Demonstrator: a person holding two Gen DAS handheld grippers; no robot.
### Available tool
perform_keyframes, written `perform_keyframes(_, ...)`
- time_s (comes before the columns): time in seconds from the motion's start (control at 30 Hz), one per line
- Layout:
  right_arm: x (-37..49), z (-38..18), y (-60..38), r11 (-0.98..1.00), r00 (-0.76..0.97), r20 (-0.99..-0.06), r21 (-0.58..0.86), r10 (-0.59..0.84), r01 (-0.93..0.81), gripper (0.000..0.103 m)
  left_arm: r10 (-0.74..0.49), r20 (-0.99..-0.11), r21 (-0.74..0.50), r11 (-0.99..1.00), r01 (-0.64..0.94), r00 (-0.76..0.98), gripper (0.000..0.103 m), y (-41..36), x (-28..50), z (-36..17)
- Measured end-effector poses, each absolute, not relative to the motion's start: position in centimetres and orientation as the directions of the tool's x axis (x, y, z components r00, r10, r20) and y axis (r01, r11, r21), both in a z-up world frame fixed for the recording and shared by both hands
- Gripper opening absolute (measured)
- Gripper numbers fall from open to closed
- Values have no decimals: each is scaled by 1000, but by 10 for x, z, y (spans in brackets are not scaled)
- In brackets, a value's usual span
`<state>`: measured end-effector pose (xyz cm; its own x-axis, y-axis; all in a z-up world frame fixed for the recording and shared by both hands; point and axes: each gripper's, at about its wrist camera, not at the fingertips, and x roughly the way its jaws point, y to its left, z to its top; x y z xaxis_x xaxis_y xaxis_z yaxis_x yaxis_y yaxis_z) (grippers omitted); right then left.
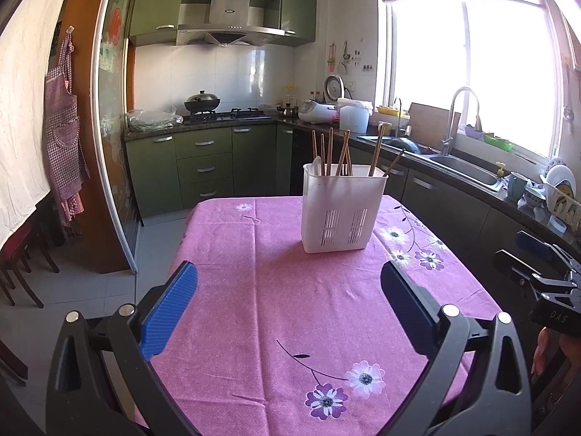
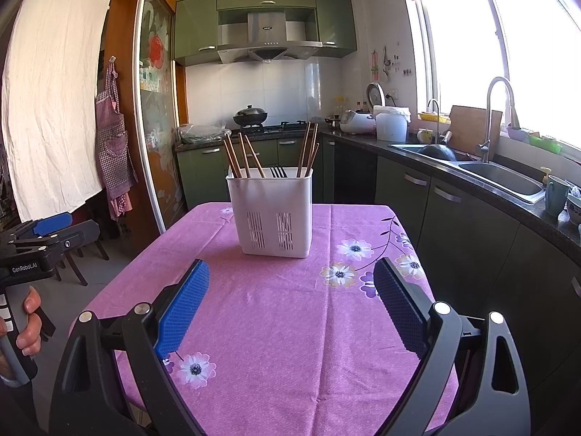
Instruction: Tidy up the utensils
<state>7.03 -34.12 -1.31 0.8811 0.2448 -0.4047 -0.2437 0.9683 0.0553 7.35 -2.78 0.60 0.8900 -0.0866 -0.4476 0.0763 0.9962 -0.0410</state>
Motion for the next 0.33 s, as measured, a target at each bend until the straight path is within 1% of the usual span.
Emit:
perform_keyframes(0.2,71,-14,-341,968,880,-407,55,244,-243,91,-45,-503,-25,999,38,863,96,-26,85,0)
perform_keyframes(0.33,73,-15,-341,969,878,-412,54,242,-242,91,-8,-510,-10,1000,3,860,96,-22,90,-5)
